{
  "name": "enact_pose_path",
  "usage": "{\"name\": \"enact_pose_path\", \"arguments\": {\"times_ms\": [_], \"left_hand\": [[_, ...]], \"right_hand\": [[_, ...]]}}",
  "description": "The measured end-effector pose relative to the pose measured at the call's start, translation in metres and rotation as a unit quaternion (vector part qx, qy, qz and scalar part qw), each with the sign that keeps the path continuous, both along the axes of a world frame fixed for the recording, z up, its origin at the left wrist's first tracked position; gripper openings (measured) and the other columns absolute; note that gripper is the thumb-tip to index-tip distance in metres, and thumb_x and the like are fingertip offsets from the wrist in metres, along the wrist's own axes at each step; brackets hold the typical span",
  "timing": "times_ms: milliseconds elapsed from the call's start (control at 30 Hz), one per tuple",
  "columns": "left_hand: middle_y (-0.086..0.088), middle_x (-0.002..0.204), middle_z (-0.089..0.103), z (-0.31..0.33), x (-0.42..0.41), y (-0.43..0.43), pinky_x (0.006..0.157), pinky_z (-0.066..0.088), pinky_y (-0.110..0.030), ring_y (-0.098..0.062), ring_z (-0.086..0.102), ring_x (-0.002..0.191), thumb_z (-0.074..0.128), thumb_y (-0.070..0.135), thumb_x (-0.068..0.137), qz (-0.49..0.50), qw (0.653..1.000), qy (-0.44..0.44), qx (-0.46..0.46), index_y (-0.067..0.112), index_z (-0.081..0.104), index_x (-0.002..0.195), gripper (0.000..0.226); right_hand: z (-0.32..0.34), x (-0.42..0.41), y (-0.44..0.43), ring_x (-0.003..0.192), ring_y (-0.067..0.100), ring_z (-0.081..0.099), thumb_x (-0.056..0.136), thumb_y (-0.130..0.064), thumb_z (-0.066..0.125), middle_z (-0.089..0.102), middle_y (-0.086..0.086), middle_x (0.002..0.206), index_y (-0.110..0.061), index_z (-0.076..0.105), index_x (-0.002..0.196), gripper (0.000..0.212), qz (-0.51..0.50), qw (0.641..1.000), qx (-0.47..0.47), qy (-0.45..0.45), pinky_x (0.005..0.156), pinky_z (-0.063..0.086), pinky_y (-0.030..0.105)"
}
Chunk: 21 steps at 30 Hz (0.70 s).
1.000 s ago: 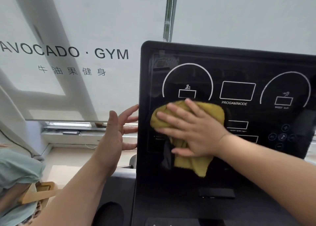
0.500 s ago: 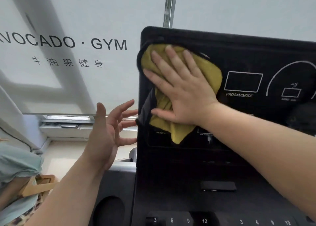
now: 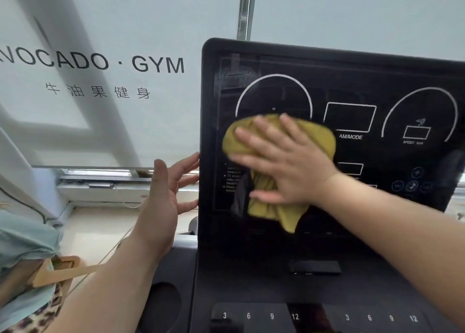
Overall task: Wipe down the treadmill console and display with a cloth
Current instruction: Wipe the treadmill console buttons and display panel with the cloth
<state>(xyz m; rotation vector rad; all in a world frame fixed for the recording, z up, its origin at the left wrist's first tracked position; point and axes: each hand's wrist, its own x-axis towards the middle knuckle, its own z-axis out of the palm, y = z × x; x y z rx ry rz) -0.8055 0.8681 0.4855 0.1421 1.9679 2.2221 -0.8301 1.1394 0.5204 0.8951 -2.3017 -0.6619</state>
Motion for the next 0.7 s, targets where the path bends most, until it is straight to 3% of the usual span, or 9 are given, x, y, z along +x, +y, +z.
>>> {"name": "enact_pose_path", "arguments": {"times_ms": [100, 233, 400, 500, 600, 700], "left_hand": [[0.012, 0.141, 0.061, -0.001, 0.002, -0.004, 0.102, 0.046, -0.057, -0.009, 0.054, 0.131, 0.009, 0.078, 0.087, -0.011, 1.0, -0.013, 0.015, 0.036, 0.061, 0.137, 0.084], [0.016, 0.14, 0.061, -0.001, 0.003, -0.002, 0.099, 0.046, -0.05, -0.006, 0.055, 0.13, 0.014, 0.075, 0.089, -0.006, 1.0, -0.013, 0.021, 0.037, 0.061, 0.136, 0.076], [0.005, 0.134, 0.067, -0.002, 0.0, 0.001, 0.098, 0.045, -0.051, -0.014, 0.056, 0.128, 0.011, 0.068, 0.099, 0.013, 0.995, -0.051, 0.084, 0.027, 0.066, 0.131, 0.076], [-0.001, 0.129, 0.069, -0.004, -0.002, 0.0, 0.094, 0.046, -0.049, -0.018, 0.06, 0.118, 0.02, 0.069, 0.098, 0.048, 0.993, -0.056, 0.096, 0.025, 0.066, 0.129, 0.07], [0.007, 0.126, 0.068, -0.003, 0.001, 0.008, 0.091, 0.047, -0.043, -0.016, 0.061, 0.112, 0.041, 0.066, 0.09, 0.072, 0.997, -0.005, 0.024, 0.039, 0.066, 0.124, 0.051], [0.014, 0.125, 0.066, 0.001, 0.006, 0.022, 0.091, 0.048, -0.034, -0.009, 0.062, 0.111, 0.062, 0.038, 0.094, 0.117, 0.991, 0.054, -0.032, 0.043, 0.064, 0.123, 0.03]], "right_hand": [[0.055, -0.024, 0.006, 0.157, 0.041, 0.012, 0.093, -0.079, 0.036, 0.014, 0.008, 0.172, -0.033, 0.021, 0.164, 0.086, -0.066, 0.996, -0.046, 0.036, 0.124, 0.006, 0.061], [0.087, -0.037, -0.021, 0.157, 0.044, 0.006, 0.09, -0.082, 0.035, 0.009, 0.012, 0.173, -0.033, 0.018, 0.164, 0.091, -0.137, 0.981, -0.127, 0.045, 0.126, 0.005, 0.063], [0.023, -0.014, -0.072, 0.157, 0.045, 0.006, 0.087, -0.08, 0.042, 0.013, 0.01, 0.173, -0.031, 0.023, 0.164, 0.093, -0.111, 0.982, -0.155, 0.016, 0.126, 0.002, 0.062], [-0.023, 0.009, -0.077, 0.159, 0.039, 0.001, 0.089, -0.078, 0.043, 0.009, 0.005, 0.174, -0.032, 0.019, 0.164, 0.091, -0.083, 0.988, -0.125, -0.022, 0.127, -0.001, 0.059], [-0.053, 0.027, -0.067, 0.159, 0.035, 0.002, 0.091, -0.076, 0.044, 0.011, 0.003, 0.173, -0.033, 0.021, 0.164, 0.088, -0.074, 0.991, -0.11, -0.022, 0.127, -0.002, 0.057], [-0.063, 0.035, -0.046, 0.16, 0.034, 0.004, 0.091, -0.076, 0.044, 0.011, 0.002, 0.173, -0.034, 0.024, 0.163, 0.085, -0.071, 0.993, -0.096, -0.013, 0.127, 0.0, 0.058]]}}
